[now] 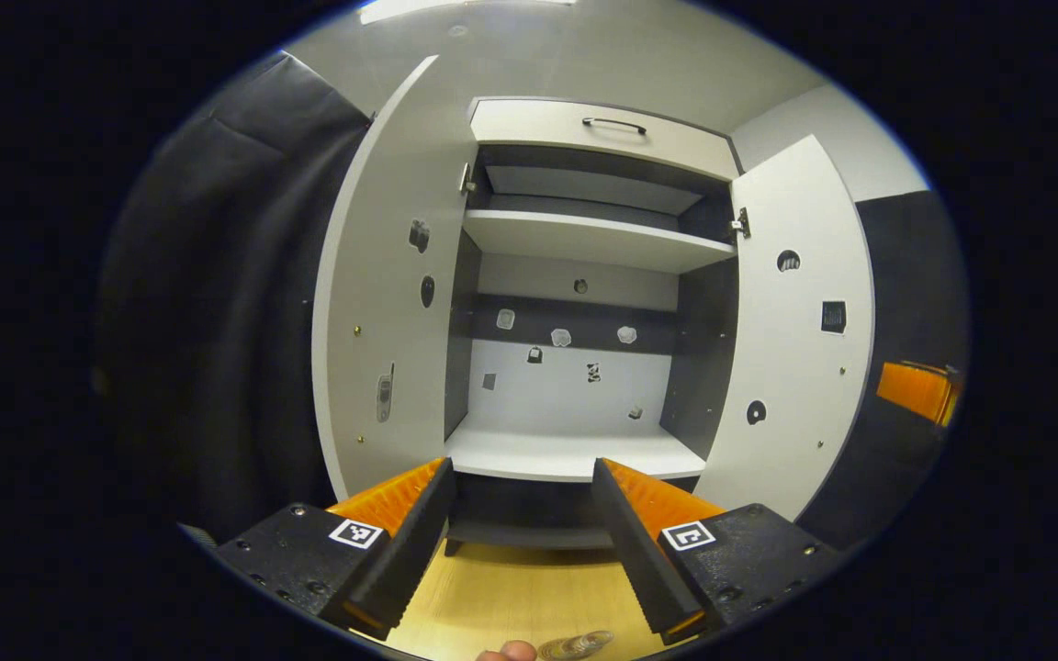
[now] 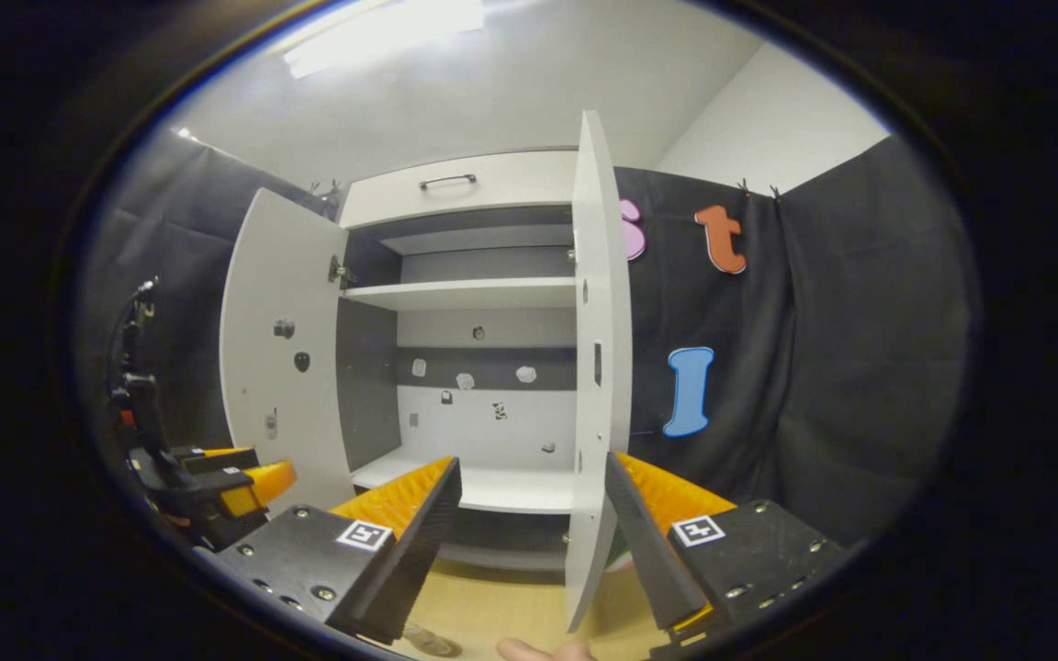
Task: Grasp the bottle in the cabinet with the left hand and place it on the coaster, then close the right door with the right hand and the left door with the left hand.
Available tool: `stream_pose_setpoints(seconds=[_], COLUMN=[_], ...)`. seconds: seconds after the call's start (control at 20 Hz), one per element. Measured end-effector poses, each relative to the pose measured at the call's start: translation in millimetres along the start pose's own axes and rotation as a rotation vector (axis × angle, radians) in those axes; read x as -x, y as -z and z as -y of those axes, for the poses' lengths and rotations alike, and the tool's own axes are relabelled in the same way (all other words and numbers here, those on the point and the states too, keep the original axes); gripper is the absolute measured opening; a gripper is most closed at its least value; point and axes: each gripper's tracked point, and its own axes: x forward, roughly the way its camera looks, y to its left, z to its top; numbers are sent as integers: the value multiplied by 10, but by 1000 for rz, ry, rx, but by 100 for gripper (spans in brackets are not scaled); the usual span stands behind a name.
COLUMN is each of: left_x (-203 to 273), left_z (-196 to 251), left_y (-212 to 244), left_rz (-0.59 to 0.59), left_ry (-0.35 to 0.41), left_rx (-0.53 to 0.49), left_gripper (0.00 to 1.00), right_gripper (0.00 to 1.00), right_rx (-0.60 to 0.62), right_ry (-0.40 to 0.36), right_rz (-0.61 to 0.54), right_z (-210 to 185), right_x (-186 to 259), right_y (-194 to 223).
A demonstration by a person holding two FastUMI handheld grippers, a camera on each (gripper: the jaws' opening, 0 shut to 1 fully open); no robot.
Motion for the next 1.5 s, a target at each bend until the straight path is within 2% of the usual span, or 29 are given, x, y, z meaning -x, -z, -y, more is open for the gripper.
stream_pose_setpoints(seconds=[0.45, 0.6, 0.8, 1.05, 1.15, 1.25, 1.35, 1.5], left_x=[175, 202, 232, 257, 261, 283, 311, 350], left_z=[-46, -119, -168, -270, -323, -366, -370, -451], left_y=[-405, -407, -425, -457, -469, -483, -486, -448], left_rz=[69, 73, 77, 78, 80, 84, 84, 77], left_ry=[-5, -12, -18, -39, -55, -70, -79, -100], left_rx=[22, 5, -5, 2, -2, -4, -2, -15], left_gripper=[95, 94, 95, 95, 94, 94, 95, 94], right_gripper=[94, 93, 95, 95, 97, 95, 95, 95], right_rx=[30, 44, 60, 65, 70, 68, 100, 144], right_ry=[12, 78, 203, 323, 383, 433, 453, 421], right_rz=[16, 63, 114, 127, 127, 128, 113, 85], right_z=[22, 297, 818, 1262, 1396, 1462, 1480, 1321], right_x=[-75, -132, -165, -185, -206, -215, -290, -488], right_y=[-32, -229, -418, -443, -433, -409, -349, -236])
